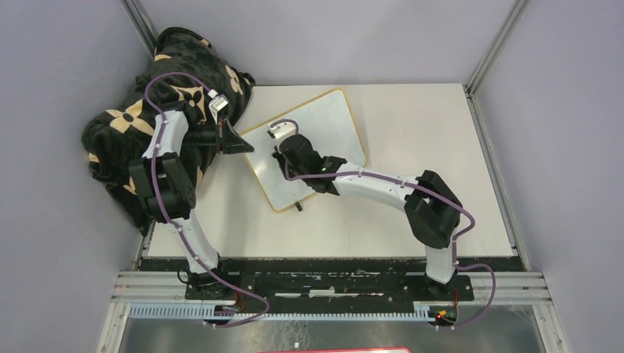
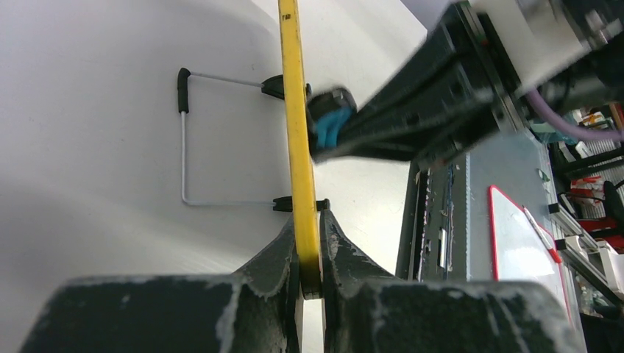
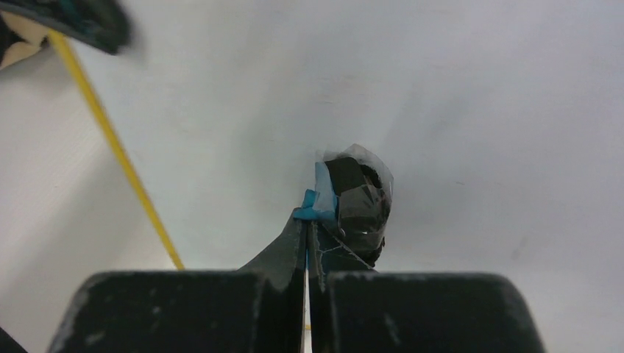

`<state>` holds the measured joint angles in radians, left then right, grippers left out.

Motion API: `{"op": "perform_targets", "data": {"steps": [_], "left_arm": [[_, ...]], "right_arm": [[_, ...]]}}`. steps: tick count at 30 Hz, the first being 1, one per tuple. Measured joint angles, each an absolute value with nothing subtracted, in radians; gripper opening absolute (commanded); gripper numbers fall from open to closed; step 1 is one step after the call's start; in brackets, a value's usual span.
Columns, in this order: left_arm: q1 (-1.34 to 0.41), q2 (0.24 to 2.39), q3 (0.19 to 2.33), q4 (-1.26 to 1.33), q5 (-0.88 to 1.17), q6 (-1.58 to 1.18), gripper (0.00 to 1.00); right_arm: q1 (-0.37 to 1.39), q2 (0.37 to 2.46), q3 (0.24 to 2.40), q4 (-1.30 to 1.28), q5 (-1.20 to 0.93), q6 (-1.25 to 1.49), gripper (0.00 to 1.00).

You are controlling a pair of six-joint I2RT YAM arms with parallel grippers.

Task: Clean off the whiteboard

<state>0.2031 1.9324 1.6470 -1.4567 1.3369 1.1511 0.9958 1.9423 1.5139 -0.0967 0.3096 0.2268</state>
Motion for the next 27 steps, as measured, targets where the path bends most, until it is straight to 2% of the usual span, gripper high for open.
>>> {"op": "perform_targets", "data": {"steps": [9, 14, 27], "left_arm": [[0.199, 1.932, 1.647, -1.460, 1.337, 1.151, 0.03], [0.199, 1.930, 1.647, -1.464, 1.335, 1.151, 0.10], [0.187, 1.929, 1.650, -1.463, 1.278, 1.151, 0.53]], "right_arm": [[0.791, 1.745, 1.269, -0.096, 0.347, 0.281, 0.01], [0.742, 1.653, 1.211, -0.176, 0.449, 0.283, 0.01], [0.736, 1.456, 1.150, -0.368, 0.566, 0.347, 0.01]]}}
